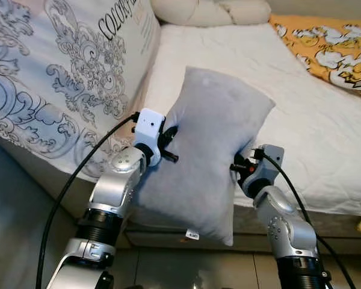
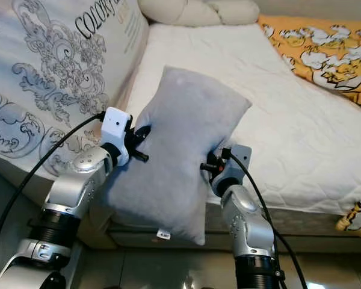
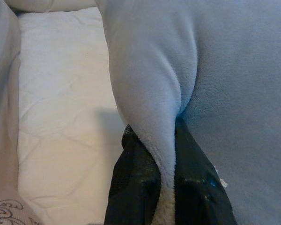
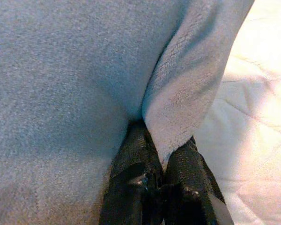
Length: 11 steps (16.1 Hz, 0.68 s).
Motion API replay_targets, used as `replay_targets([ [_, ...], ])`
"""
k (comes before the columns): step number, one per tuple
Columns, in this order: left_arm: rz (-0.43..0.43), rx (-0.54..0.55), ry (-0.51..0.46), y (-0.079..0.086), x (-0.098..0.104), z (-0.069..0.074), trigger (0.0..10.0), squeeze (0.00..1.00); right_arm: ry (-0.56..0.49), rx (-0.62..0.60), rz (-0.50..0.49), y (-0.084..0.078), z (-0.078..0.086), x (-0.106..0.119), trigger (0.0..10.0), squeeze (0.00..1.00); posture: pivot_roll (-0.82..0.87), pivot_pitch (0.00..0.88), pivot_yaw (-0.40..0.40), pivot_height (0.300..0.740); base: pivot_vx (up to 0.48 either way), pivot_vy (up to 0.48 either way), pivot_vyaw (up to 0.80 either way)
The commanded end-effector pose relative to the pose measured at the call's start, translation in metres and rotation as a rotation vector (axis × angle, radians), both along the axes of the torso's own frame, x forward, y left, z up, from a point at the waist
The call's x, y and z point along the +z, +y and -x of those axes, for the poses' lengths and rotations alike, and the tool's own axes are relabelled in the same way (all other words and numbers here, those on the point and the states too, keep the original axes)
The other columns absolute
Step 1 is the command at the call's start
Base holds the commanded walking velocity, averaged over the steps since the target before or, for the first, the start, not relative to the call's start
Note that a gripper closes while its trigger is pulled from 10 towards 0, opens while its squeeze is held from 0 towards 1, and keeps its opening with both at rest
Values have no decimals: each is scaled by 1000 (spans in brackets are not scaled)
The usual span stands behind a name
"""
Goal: Clean up the room
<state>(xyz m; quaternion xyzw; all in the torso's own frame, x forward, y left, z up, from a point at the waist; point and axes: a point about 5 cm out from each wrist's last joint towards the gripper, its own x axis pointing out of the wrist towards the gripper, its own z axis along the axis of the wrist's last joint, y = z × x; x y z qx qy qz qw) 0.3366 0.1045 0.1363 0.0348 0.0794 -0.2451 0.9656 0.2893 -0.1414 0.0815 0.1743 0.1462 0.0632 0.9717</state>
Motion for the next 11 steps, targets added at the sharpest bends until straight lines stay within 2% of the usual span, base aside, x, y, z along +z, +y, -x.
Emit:
replay_targets([
  [1,10,20,-30,2,7,-4,10000,0,-27,7,6,2,-4,7,10000,0,-37,0,0,740,300,0,0],
  [6,17,35,-30,4,7,-4,10000,0,-35,22,5,4,-5,9,10000,0,-26,0,-15,740,343,0,0],
  [9,17,41,-30,5,6,-3,10000,0,-19,43,3,7,-7,7,10000,0,-22,0,-18,740,381,0,-692],
  [11,15,46,-29,6,6,-2,10000,0,-25,47,19,8,-7,7,10000,0,-21,0,-18,740,384,0,0],
])
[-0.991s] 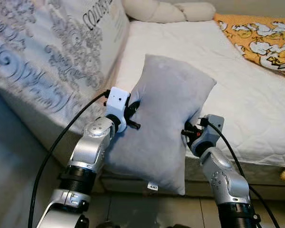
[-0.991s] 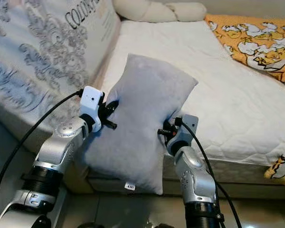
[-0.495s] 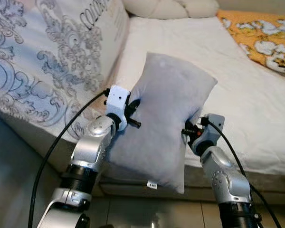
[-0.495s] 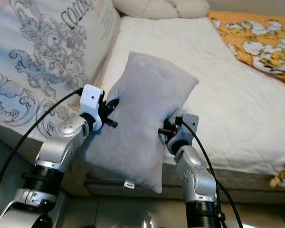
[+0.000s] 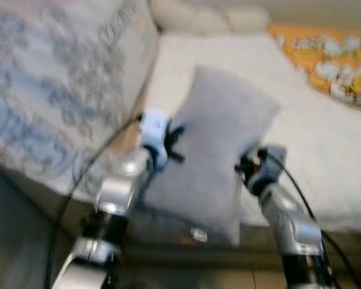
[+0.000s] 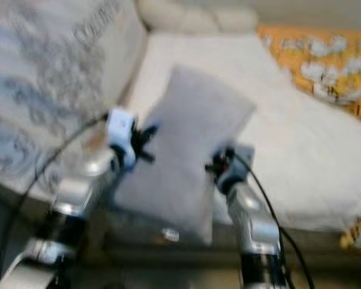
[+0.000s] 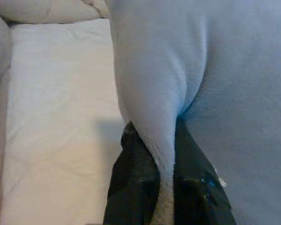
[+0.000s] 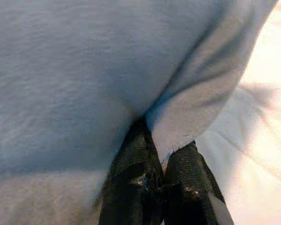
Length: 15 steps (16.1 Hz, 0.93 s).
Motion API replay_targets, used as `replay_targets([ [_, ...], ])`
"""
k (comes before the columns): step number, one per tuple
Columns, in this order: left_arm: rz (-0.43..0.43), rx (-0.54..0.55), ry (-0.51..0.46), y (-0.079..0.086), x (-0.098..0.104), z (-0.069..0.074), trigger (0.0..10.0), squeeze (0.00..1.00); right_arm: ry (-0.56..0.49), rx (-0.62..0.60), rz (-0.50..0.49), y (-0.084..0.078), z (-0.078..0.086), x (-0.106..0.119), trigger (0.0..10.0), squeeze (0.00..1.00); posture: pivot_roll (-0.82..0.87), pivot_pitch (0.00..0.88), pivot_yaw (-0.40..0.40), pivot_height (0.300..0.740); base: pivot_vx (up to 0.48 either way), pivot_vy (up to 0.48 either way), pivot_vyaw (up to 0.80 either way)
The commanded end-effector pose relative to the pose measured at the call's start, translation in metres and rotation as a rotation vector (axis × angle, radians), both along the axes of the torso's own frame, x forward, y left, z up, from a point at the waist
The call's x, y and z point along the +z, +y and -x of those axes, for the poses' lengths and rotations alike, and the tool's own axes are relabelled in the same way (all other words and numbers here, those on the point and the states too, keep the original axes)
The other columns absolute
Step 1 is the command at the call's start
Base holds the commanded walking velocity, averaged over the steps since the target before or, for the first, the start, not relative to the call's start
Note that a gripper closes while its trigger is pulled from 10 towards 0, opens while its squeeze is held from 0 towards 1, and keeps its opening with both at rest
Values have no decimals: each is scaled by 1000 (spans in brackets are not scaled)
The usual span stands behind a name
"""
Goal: Clean up the room
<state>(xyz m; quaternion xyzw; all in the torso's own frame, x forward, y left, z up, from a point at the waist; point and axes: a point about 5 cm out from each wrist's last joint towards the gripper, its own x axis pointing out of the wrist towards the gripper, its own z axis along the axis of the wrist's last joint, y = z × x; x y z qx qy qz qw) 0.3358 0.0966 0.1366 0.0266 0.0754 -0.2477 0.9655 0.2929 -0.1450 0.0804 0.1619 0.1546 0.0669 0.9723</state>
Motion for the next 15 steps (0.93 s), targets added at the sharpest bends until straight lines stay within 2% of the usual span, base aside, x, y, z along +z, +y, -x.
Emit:
replay_targets([
  [1,-3,51,-25,14,6,-3,10000,0,-38,35,-5,12,-3,8,10000,0,-23,0,-17,740,382,0,0],
  [15,-15,55,-26,15,7,-6,10000,0,-33,38,1,12,-7,6,10000,0,-23,0,-7,740,382,0,0],
])
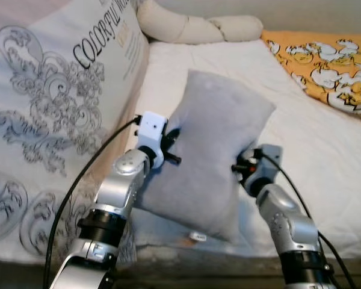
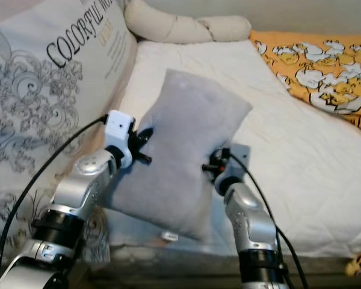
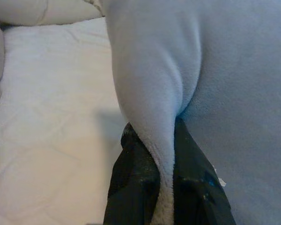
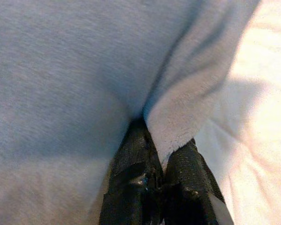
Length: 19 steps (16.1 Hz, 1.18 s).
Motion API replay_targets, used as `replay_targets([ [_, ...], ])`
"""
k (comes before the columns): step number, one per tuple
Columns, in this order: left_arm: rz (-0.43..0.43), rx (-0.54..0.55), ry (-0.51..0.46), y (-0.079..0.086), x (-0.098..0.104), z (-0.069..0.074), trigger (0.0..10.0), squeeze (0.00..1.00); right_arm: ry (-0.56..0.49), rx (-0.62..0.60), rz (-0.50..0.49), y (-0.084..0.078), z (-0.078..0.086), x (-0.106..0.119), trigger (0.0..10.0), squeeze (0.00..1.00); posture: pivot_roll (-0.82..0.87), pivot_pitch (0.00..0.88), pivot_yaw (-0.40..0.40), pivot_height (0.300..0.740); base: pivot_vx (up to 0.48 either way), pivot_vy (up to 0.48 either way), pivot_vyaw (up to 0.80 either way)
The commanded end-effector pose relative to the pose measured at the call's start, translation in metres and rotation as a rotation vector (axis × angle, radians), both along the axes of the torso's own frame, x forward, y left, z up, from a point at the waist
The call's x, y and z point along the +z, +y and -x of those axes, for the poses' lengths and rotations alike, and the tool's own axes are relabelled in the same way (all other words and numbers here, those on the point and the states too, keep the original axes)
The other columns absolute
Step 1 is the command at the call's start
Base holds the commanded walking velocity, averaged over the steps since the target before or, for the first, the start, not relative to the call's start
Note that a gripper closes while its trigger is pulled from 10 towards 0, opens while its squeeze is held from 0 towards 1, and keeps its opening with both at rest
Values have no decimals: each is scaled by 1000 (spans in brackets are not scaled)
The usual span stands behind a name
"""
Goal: Clean up the room
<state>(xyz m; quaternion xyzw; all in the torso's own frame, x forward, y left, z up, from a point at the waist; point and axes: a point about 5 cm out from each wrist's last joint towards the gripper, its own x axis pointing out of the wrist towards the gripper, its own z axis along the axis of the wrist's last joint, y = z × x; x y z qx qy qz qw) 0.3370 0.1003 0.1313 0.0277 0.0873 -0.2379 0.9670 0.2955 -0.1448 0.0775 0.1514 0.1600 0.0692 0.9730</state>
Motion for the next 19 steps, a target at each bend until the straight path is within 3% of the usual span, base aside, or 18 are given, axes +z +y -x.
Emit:
replay_targets([
  [1,-6,35,-47,11,12,-5,10000,0,-41,25,-23,11,-5,9,10000,0,-25,0,-4,740,386,0,0],
  [5,-2,36,-55,10,13,-7,10000,0,-37,-3,-65,8,-5,9,10000,0,-31,0,1,740,270,0,0],
  [6,-15,41,-63,10,14,-8,10000,0,-25,-24,-48,4,-4,6,10000,690,-37,0,8,740,0,0,0],
  [7,-28,39,-62,11,14,-8,10000,0,-21,-34,-42,2,-3,4,10000,1000,-39,0,10,740,0,0,0],
  [13,-192,65,-50,18,7,-29,10000,0,-25,-82,62,-13,-3,-2,10000,1000,-36,0,-1,740,0,0,0],
  [16,-259,111,-54,31,9,-41,10000,0,-63,23,59,-6,-5,4,10000,1000,-43,0,-1,740,0,0,0],
  [17,-299,117,-69,39,15,-47,10000,0,-102,134,14,4,-4,13,10000,1000,-43,0,-1,740,0,0,0],
  [19,-370,112,-94,54,28,-56,10000,0,-164,322,36,15,4,20,10000,1000,-50,0,1,740,0,0,0],
])
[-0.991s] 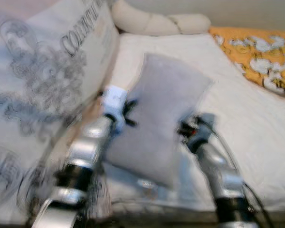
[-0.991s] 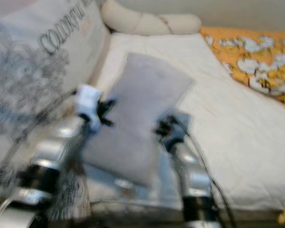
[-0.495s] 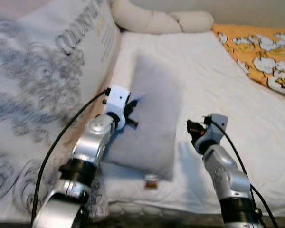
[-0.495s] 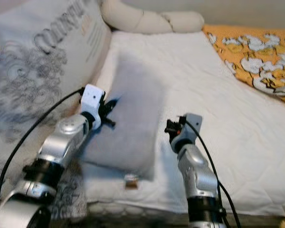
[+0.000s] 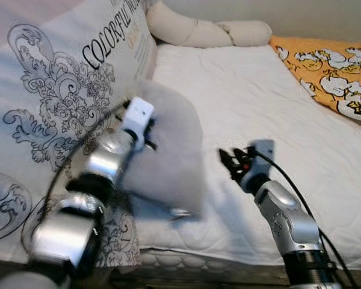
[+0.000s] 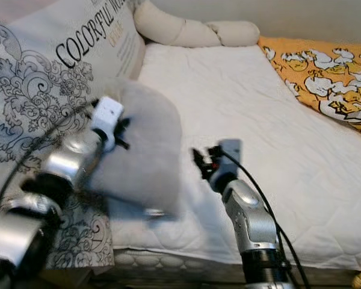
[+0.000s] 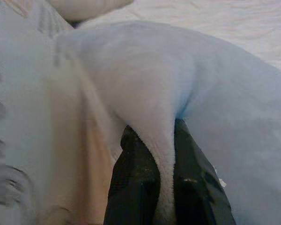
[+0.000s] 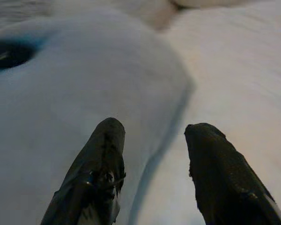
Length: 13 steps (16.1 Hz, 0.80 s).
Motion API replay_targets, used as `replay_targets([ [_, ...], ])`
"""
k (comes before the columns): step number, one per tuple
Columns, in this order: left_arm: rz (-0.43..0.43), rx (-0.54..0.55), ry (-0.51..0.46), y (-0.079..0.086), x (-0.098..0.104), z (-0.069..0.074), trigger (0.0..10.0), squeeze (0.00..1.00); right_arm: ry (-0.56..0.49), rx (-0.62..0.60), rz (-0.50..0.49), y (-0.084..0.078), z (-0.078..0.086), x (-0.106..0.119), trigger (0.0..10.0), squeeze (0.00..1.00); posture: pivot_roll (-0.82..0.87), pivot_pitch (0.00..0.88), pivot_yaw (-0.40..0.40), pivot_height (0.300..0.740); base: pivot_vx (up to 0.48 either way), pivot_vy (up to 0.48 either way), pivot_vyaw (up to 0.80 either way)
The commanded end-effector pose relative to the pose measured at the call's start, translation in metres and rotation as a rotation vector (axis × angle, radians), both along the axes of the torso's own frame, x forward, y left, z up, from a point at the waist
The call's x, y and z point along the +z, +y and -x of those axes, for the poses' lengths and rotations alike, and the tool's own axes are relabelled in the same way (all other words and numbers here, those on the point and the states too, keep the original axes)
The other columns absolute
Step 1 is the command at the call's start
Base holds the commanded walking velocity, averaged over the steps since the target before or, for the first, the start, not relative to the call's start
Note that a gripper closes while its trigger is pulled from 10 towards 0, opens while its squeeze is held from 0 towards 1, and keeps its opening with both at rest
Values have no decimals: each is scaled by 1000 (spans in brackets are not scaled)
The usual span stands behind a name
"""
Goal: Clean up the room
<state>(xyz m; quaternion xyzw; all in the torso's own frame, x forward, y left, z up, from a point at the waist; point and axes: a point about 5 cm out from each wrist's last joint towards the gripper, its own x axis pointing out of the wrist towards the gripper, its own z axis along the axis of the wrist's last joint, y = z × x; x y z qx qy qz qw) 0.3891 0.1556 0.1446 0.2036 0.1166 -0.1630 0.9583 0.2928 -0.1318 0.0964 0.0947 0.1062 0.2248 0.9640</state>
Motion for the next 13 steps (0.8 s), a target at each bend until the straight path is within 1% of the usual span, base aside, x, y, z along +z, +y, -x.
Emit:
replay_targets([
  [1,-62,-25,-65,7,22,-8,10000,0,-16,93,-11,5,7,2,10000,1000,-54,0,6,740,0,0,0],
  [2,-80,-27,-66,10,24,-9,10000,0,-21,117,-11,6,9,3,10000,1000,-54,0,6,740,0,0,0],
  [3,-129,-7,-51,22,28,-12,10000,0,-15,183,-26,9,14,5,10000,1000,-58,0,10,740,0,0,0],
  [4,-183,26,-29,37,32,-12,10000,0,-10,259,-34,11,20,7,10000,1000,-61,0,17,740,0,0,0],
  [5,-205,55,-8,49,33,-12,10000,0,-13,301,-25,10,24,9,10000,1000,-58,0,17,740,0,0,0],
  [6,-213,65,0,53,33,-11,10000,0,-15,313,-19,8,25,9,10000,1000,-58,0,17,740,0,0,0],
  [7,-227,76,22,61,32,-10,10000,0,-28,336,-15,4,28,12,10000,1000,-51,0,16,740,0,0,0],
  [10,-234,71,54,70,25,-5,10000,0,-44,408,-43,-9,36,20,10000,1000,-50,0,20,740,0,0,0],
  [12,-237,74,55,72,26,-6,10000,0,-42,433,-42,-10,39,21,10000,1000,-55,0,25,740,0,0,0],
  [13,-195,60,53,71,33,-7,10000,0,-47,434,-36,-10,40,21,10000,1000,-53,0,27,740,0,0,0],
])
